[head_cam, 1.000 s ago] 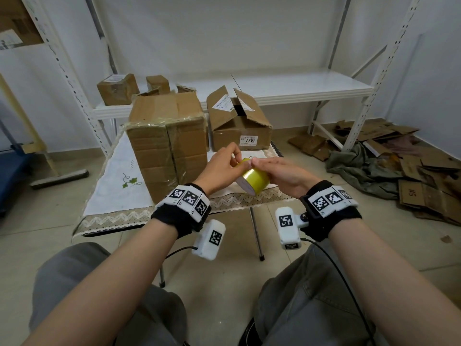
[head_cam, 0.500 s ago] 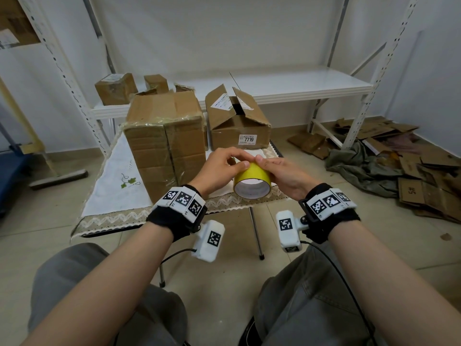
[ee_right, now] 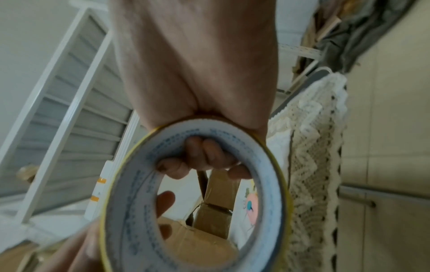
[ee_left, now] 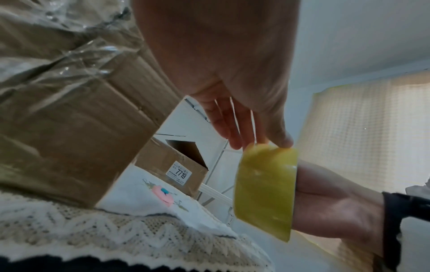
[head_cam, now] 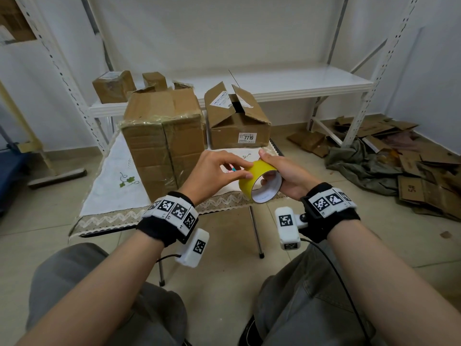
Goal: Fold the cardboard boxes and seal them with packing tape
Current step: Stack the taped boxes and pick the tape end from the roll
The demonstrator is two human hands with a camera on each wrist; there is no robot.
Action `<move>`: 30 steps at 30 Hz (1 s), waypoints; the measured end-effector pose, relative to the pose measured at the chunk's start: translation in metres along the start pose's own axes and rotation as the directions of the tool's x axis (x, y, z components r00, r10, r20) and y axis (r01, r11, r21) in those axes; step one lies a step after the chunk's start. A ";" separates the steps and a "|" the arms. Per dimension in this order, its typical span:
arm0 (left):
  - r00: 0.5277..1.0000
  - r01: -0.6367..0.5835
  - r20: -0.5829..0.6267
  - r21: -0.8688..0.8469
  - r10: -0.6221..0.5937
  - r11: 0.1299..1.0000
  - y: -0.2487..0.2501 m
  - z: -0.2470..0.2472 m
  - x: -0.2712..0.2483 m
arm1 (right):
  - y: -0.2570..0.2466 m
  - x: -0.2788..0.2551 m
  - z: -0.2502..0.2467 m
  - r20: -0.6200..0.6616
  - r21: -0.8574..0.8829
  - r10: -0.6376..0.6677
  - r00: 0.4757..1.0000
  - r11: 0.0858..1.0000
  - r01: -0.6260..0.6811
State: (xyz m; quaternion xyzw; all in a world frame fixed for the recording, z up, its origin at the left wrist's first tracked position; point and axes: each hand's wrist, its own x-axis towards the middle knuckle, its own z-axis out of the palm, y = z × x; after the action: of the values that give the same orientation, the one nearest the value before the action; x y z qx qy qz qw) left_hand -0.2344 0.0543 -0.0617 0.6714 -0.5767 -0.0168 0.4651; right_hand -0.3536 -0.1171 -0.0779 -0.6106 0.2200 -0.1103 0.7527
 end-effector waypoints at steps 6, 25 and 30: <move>0.985 -0.041 0.167 0.064 0.030 0.997 0.003 -0.005 0.004 | 0.001 0.001 0.001 -0.007 0.023 0.052 0.999 0.998 -0.052; 0.977 -0.180 0.114 0.006 0.179 0.984 0.010 0.000 0.002 | 0.009 0.010 -0.002 0.124 0.043 0.212 0.969 0.975 -0.219; 0.915 -0.295 0.321 0.123 0.244 0.947 0.019 -0.011 0.019 | 0.010 0.010 0.000 0.140 0.018 0.265 0.954 0.963 -0.270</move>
State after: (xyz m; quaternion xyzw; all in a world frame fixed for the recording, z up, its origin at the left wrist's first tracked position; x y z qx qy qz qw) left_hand -0.2359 0.0479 -0.0333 0.6116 -0.7275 -0.0059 0.3109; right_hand -0.3455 -0.1190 -0.0898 -0.5673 0.2465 0.0307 0.7852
